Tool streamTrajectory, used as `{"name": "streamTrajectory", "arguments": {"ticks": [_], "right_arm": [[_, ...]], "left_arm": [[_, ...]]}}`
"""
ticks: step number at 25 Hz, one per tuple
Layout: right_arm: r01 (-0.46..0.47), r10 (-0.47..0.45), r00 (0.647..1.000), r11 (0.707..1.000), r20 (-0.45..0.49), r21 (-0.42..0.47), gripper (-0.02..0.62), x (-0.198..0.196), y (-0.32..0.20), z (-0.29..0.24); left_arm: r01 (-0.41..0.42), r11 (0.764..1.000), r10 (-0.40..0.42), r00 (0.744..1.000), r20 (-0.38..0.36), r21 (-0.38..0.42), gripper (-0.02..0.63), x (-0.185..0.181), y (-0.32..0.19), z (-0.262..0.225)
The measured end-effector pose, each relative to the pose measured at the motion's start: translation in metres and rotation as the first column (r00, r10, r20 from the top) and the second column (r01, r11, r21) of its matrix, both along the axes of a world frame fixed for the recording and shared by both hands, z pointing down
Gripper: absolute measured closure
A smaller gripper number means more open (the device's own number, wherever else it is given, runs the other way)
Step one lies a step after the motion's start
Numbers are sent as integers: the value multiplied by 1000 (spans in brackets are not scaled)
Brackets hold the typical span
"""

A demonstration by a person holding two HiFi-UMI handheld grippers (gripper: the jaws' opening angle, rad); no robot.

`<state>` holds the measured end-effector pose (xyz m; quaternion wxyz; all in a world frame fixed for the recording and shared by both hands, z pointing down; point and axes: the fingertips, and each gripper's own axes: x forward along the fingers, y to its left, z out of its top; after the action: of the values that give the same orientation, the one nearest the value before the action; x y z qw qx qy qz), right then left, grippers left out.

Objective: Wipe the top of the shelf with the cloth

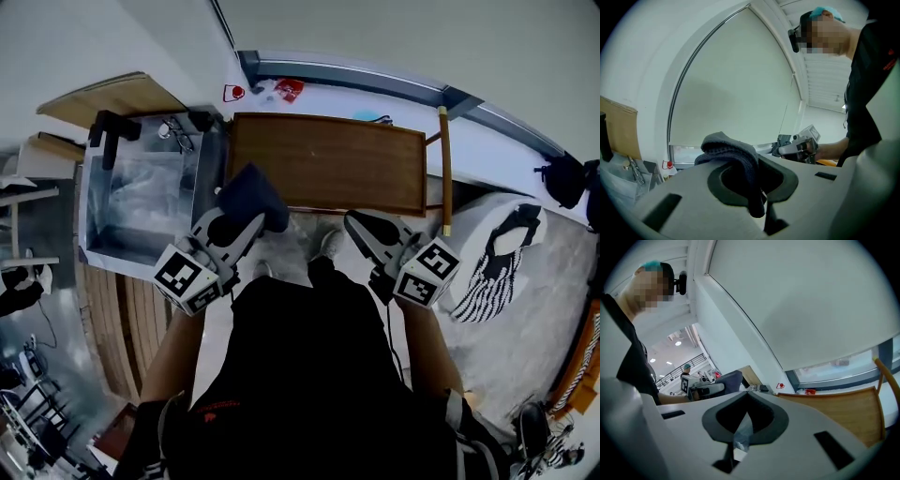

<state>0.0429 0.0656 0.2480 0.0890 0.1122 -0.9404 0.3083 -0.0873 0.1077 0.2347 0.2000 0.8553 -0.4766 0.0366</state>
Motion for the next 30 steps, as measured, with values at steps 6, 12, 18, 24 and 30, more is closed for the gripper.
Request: {"name": "streamTrajectory", "arguments": {"ticks": [6,12,18,24,30], "right_arm": [[48,-48,999,999,-5,-14,589,18,-22,10],[79,-79,997,997,6,-10,591,25,-40,16],[88,-88,996,996,-4,-24,591,13,-49,26],[74,-76,996,996,-48,-40,591,-6,-62,41],[26,-31,995,998,-95,-59,591,-36,-83,52]], "left_arm": [[90,996,-90,996,10,-3,557,10,-21,4],[121,993,-121,992,38,4,557,19,-32,2],[150,989,-150,988,47,5,557,3,-43,9],[147,989,-147,989,31,-18,557,-21,-63,30],[149,987,-149,989,10,-65,557,-59,-89,60]]}}
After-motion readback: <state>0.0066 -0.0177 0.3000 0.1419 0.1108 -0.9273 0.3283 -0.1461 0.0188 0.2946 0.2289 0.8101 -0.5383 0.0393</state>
